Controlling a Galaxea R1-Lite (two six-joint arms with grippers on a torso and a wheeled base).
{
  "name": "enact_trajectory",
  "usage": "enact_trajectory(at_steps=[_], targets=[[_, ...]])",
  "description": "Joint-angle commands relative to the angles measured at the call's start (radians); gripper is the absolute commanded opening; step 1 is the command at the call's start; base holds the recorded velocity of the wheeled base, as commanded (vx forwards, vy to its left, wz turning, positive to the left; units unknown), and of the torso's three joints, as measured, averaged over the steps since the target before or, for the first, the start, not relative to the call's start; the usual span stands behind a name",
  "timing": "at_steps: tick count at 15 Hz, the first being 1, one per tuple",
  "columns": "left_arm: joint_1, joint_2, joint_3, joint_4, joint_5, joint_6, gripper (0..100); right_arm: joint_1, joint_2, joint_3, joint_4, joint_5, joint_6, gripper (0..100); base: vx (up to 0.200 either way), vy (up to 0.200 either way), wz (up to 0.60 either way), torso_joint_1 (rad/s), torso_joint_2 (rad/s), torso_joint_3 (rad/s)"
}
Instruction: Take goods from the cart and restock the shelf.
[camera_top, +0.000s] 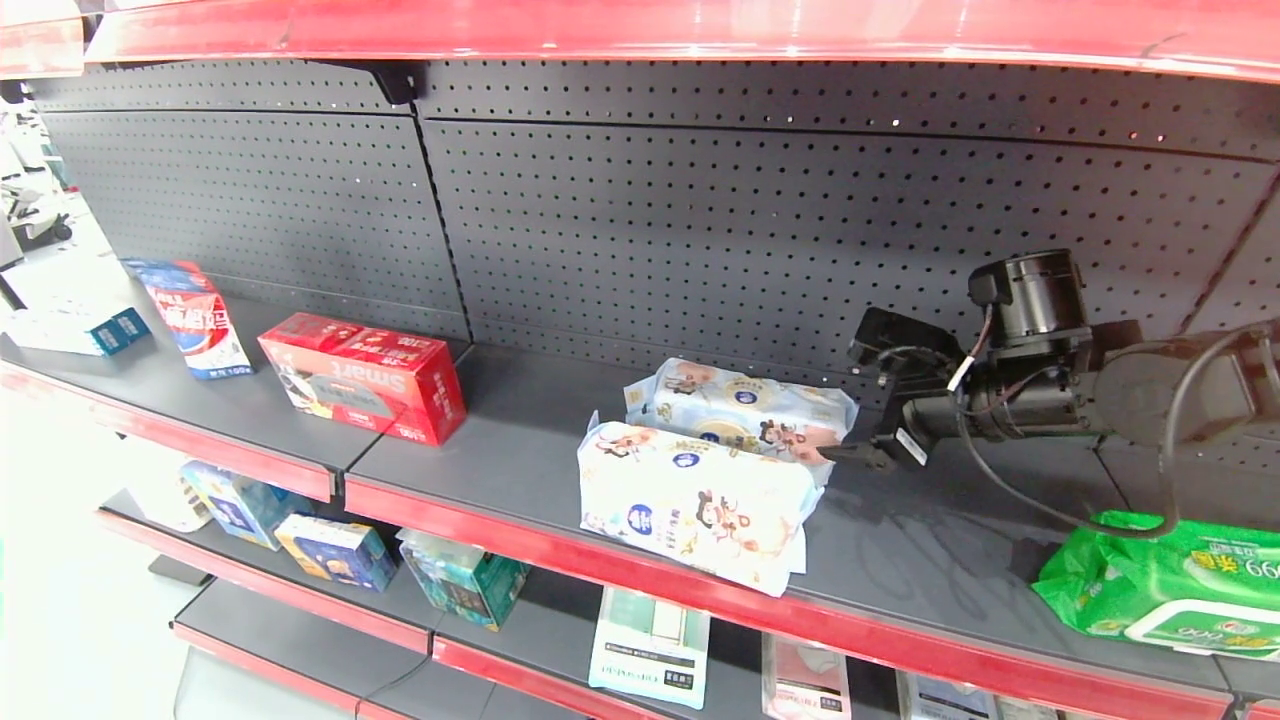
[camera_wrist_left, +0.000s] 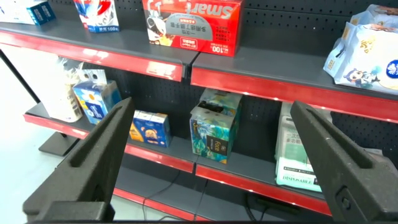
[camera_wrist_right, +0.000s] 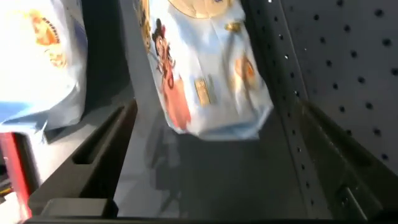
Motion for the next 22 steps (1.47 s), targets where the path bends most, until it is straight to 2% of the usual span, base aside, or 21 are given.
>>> enact_trajectory(at_steps=[1, 3, 6, 8, 10, 12, 17, 22], targets=[[0.000, 0.001, 0.000, 0.000, 0.000, -0.001, 100, -0.037, -0.062, 0.032, -0.001, 0.004, 0.011, 100, 0.000, 0.000, 0.00, 0.000, 0.00, 0.000], [0.000, 0.001, 0.000, 0.000, 0.000, -0.001, 100, -0.048, -0.114, 0.079, 0.001, 0.004, 0.065, 100, 0.000, 0.000, 0.00, 0.000, 0.00, 0.000], [0.000, 0.001, 0.000, 0.000, 0.001, 0.001, 100, -0.003, -0.230, 0.198, 0.002, -0.001, 0.287, 100, 0.000, 0.000, 0.00, 0.000, 0.00, 0.000], [0.000, 0.001, 0.000, 0.000, 0.001, 0.001, 100, 0.001, -0.250, 0.218, 0.002, -0.001, 0.312, 100, 0.000, 0.000, 0.00, 0.000, 0.00, 0.000], [0.000, 0.001, 0.000, 0.000, 0.000, -0.001, 100, 0.001, -0.356, 0.334, 0.001, 0.001, 0.384, 100, 0.000, 0.000, 0.00, 0.000, 0.00, 0.000], [0.000, 0.001, 0.000, 0.000, 0.000, 0.001, 100, 0.063, -0.378, 0.360, -0.005, -0.005, 0.467, 100, 0.000, 0.000, 0.00, 0.000, 0.00, 0.000], [0.000, 0.001, 0.000, 0.000, 0.000, -0.001, 100, 0.147, -0.378, 0.452, -0.016, -0.007, 0.508, 100, 0.000, 0.000, 0.00, 0.000, 0.00, 0.000], [0.000, 0.001, 0.000, 0.000, 0.000, -0.001, 100, 0.228, -0.253, 0.435, -0.122, -0.065, 0.553, 100, 0.000, 0.000, 0.00, 0.000, 0.00, 0.000]])
